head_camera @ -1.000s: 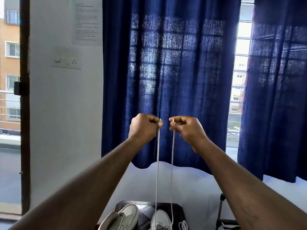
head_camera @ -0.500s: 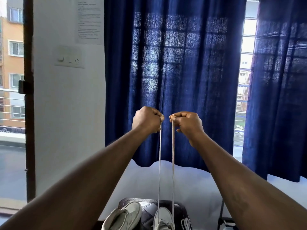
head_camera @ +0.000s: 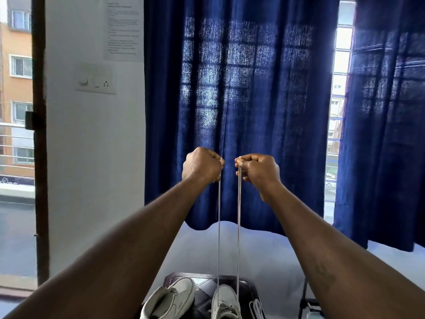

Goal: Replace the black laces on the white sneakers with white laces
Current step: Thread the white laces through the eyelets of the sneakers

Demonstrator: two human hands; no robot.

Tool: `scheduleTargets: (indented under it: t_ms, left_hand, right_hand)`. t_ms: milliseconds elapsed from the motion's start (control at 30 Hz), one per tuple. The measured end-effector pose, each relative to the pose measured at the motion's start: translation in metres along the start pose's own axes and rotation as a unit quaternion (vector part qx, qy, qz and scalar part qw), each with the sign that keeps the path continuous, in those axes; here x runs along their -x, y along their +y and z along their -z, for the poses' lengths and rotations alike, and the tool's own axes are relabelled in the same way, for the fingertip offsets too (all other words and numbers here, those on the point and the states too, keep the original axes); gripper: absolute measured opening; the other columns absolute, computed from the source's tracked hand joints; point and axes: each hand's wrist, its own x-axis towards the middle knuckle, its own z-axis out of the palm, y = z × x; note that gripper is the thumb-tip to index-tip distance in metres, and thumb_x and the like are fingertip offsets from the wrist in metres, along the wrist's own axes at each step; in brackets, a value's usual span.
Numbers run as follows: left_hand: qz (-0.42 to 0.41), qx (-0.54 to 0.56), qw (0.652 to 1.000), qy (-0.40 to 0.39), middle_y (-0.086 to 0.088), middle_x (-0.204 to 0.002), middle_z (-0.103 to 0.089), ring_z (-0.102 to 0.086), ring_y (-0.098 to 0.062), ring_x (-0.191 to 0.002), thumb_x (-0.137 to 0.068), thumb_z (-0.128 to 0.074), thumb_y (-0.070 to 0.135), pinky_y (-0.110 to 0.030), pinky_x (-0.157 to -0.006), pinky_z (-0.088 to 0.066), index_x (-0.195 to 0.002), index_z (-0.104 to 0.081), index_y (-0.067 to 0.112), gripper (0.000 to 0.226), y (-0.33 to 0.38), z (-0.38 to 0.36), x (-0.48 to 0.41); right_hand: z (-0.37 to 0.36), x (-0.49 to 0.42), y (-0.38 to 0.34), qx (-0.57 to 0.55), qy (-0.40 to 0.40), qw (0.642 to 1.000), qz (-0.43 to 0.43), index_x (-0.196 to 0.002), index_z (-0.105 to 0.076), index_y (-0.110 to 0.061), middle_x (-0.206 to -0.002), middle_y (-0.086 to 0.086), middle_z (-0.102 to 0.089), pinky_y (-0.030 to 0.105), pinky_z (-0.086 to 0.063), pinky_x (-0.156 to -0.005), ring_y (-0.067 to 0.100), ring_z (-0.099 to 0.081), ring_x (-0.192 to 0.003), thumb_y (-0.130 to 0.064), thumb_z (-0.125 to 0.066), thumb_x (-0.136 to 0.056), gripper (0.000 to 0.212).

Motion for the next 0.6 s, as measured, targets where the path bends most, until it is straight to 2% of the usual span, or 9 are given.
scheduleTargets:
  t_ms: [367, 600]
  left_hand:
    - [0.006, 0.007, 1.0, 0.008, 0.005, -0.067, -0.076, -0.074, -0.015, -0.053, -0.09, -0.072, 0.023, -0.042, -0.074, -0.066, -0.075, -0.077, 0.023, 0.016, 0.0022, 0.0015, 0.0038]
    - [0.016, 0.017, 1.0, 0.017, 0.004, -0.066, -0.076, -0.074, -0.016, -0.053, -0.091, -0.066, 0.017, -0.042, -0.073, -0.066, -0.074, -0.076, 0.023, 0.021, 0.0044, 0.004, 0.007]
  right_hand:
    - [-0.0016, -0.001, -0.0007, 0.001, 0.0, 1.0, -0.001, -0.088, -0.081, -0.02, -0.086, -0.005, -0.08, 0.028, -0.062, -0.068, 0.013, -0.078, -0.074, -0.014, -0.073, -0.093, 0.011]
    - [-0.0022, -0.0009, 0.0007, -0.002, -0.005, 1.0, -0.002, -0.086, -0.08, -0.022, -0.087, -0.005, -0.08, 0.032, -0.064, -0.074, 0.015, -0.078, -0.078, -0.018, -0.075, -0.093, 0.009]
